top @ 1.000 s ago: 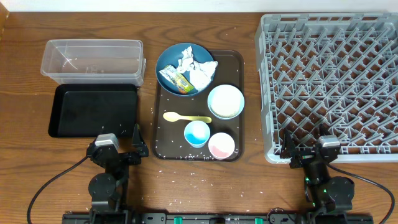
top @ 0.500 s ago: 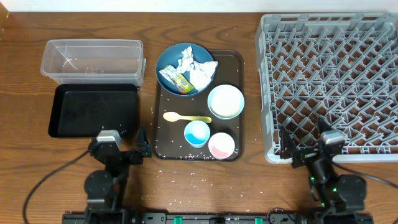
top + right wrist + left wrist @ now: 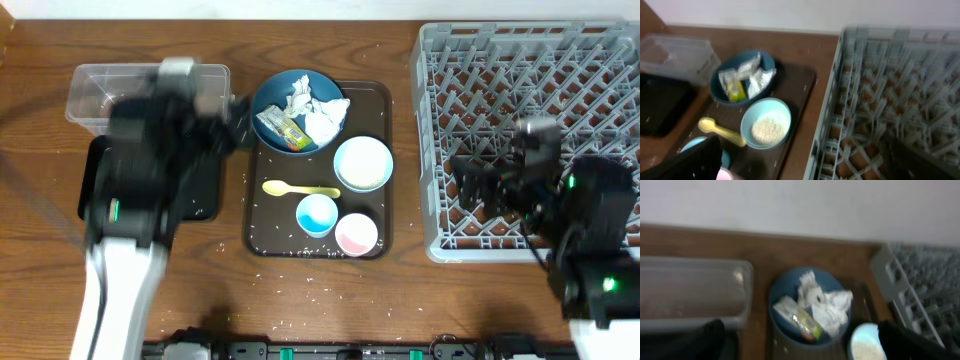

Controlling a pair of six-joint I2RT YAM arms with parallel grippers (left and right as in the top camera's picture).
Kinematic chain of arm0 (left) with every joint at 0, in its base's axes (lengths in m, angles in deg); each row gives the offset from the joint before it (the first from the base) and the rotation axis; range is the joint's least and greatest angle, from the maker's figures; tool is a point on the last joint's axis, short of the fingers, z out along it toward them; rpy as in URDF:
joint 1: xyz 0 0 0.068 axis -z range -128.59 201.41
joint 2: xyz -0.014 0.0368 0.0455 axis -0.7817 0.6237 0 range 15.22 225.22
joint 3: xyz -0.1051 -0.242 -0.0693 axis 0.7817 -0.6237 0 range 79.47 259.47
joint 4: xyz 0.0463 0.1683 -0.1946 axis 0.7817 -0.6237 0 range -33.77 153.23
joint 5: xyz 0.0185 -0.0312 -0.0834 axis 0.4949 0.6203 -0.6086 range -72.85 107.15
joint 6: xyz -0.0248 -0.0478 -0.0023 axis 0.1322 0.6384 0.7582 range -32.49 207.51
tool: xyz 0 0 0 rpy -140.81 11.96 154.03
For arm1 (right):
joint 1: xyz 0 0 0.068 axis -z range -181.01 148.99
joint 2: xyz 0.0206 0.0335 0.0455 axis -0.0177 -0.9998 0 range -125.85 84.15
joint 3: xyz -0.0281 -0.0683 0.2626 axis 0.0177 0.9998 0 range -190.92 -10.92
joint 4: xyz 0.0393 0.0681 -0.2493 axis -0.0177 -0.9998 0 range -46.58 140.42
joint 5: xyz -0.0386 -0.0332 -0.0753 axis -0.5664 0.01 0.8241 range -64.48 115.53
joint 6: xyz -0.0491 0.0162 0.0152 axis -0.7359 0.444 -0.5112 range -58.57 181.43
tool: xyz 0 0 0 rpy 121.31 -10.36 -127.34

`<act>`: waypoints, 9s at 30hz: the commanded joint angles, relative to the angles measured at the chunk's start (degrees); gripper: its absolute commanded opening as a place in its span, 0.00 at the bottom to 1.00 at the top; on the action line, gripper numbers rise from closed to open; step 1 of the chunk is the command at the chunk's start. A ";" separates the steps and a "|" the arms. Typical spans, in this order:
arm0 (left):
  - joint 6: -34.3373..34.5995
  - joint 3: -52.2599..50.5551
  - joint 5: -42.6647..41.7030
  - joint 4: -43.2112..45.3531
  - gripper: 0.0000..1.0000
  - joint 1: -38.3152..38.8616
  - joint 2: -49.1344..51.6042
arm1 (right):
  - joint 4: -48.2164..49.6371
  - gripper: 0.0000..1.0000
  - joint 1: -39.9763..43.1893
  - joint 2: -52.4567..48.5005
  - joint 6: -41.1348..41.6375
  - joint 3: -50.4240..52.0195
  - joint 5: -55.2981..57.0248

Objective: Sort waste into correct bins and load items into the dishwasher rack
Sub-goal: 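Reach left gripper to blue plate and grasp crumpled white paper, then carry paper with left gripper and drop into clear plastic bin, then reach left gripper back to plate and grasp yellow wrapper, then drop wrapper into clear plastic bin with left gripper, then grasp orange carrot from blue plate with left gripper, then place carrot onto black tray with left gripper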

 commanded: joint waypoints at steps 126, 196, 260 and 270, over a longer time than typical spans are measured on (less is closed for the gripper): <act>23.74 25.09 13.97 7.50 0.09 15.12 65.42 | -12.28 0.98 -0.44 -14.62 -0.61 -7.82 -1.01; 39.93 23.15 18.10 -6.56 0.76 12.46 58.16 | -12.48 0.99 -0.42 -14.62 -0.63 -7.82 -1.40; 30.49 -8.41 3.48 2.78 0.49 -22.18 28.98 | -11.32 0.99 -0.42 -14.62 -0.63 -7.82 -1.42; 24.79 -7.50 1.09 2.34 0.59 -14.73 12.83 | -8.98 0.99 -0.44 -14.62 0.74 -7.82 -1.49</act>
